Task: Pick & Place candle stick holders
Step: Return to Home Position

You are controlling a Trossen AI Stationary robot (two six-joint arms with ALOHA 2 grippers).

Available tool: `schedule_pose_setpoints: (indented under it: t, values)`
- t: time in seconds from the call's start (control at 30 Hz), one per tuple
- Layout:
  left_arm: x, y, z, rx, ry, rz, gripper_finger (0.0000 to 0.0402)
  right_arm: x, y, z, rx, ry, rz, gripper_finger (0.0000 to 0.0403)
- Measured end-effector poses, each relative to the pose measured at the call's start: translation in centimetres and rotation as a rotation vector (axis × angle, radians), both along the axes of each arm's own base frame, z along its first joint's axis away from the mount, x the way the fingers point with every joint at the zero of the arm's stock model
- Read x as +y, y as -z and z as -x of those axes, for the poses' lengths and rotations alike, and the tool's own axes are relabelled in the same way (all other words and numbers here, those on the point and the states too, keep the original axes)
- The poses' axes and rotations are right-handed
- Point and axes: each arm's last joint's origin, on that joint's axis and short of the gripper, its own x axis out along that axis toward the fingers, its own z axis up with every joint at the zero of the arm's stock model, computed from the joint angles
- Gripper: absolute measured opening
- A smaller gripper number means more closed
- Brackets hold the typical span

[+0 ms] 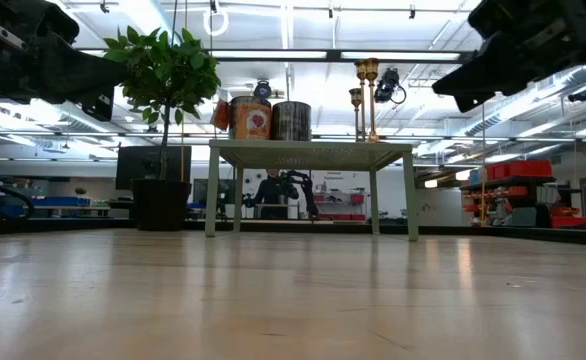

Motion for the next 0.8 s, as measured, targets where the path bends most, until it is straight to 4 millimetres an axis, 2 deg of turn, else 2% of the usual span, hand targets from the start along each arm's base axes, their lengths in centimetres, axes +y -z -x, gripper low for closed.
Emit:
schedule_pose_setpoints:
  t: [0.23,0.8]
  values:
    - [0.0,0.0,0.0,0.000,0.000,0.000,0.0030,0.2,1.1,1.6,-0.068,-0.062,0.002,0.0000]
    - [0.0,0.0,0.0,0.000,0.000,0.000,0.0030,-0.4,3.9,4.5,-0.190,-0.017,0.048,0.0000]
